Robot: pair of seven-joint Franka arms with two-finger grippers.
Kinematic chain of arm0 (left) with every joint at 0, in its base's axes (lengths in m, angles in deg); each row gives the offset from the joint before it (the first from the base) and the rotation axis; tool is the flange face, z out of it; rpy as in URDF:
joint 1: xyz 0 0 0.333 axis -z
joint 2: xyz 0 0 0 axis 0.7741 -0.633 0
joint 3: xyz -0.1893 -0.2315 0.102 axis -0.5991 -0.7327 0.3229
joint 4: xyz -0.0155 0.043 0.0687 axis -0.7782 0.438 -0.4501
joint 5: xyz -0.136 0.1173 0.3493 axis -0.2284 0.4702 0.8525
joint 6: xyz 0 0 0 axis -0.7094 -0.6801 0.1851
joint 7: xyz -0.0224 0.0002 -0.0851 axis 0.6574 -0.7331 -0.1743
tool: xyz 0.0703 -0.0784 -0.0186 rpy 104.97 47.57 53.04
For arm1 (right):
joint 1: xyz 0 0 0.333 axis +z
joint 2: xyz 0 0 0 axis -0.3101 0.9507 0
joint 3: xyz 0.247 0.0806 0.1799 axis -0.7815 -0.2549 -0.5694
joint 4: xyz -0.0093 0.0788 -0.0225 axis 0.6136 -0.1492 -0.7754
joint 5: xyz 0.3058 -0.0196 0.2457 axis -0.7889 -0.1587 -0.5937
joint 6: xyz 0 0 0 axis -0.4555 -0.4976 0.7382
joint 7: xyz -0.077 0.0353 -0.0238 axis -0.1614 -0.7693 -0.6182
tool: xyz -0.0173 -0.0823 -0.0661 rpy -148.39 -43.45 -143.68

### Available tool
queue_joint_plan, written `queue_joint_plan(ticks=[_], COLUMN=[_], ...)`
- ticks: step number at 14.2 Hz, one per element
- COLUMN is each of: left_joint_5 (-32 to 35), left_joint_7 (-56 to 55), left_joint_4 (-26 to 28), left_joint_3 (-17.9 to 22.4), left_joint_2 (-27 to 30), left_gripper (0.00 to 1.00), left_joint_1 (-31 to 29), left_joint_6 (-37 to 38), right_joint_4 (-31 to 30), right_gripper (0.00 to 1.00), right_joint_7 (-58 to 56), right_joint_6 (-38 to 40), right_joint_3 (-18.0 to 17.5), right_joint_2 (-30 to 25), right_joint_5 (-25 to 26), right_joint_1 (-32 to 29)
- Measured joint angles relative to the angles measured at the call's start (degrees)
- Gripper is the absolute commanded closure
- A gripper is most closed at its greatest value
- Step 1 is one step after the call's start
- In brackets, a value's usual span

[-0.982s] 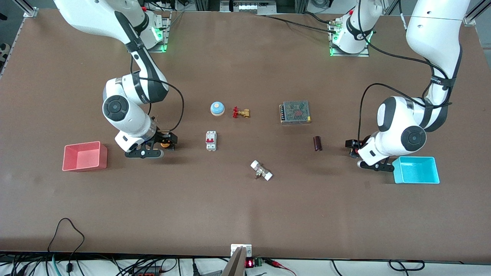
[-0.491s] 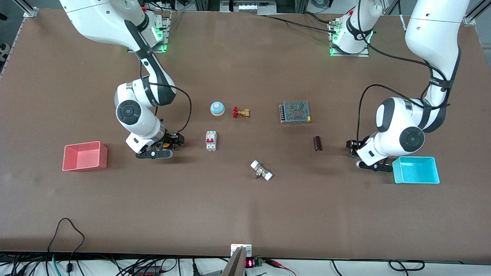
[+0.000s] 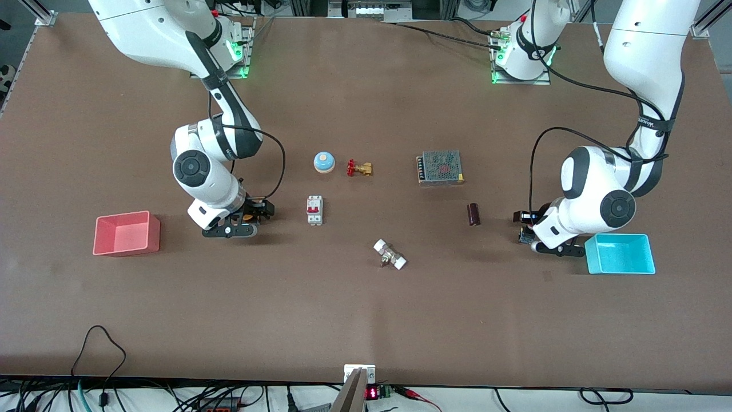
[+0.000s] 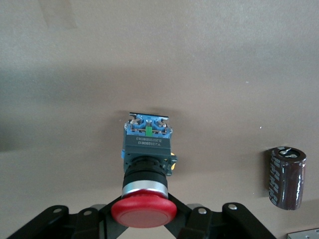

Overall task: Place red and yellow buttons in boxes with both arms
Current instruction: 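Carry the yellow button to the pink box while the left gripper carries red to cyan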

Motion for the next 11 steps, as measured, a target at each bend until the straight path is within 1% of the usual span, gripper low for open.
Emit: queue_joint_plan(ticks=[3, 5, 6, 8, 11], left_joint_5=[-0.10, -0.13, -0.13, -0.13, -0.13], left_joint_7=[-0.02, -0.06, -0.06, -0.04, 0.04], left_joint_4=[-0.59, -1.27, -1.92, -4.06, -7.04], left_joint_3=[0.12, 0.52, 0.69, 0.95, 1.07], left_joint_2=[0.54, 2.34, 3.50, 5.35, 6.06], left_gripper=[0.83, 0.83, 0.83, 0.83, 0.84], left_joint_1=[-0.42, -1.47, -2.67, -5.97, -11.57], left_joint_6=[-0.09, 0.43, 1.69, 5.57, 8.07], right_joint_4=[0.00, 0.00, 0.00, 0.00, 0.12], right_gripper=[0.47, 0.68, 0.75, 0.86, 0.86], right_joint_7=[-0.01, -0.01, -0.01, -0.01, -0.11], right_joint_6=[-0.23, -0.47, -0.52, -0.54, -0.73], right_joint_3=[0.01, 0.02, 0.03, 0.05, 0.11], right_joint_2=[0.21, 0.22, 0.22, 0.24, 0.17], right_joint_5=[0.11, 0.12, 0.12, 0.13, 0.14], right_joint_1=[-0.01, -0.02, -0.04, -0.05, -0.07])
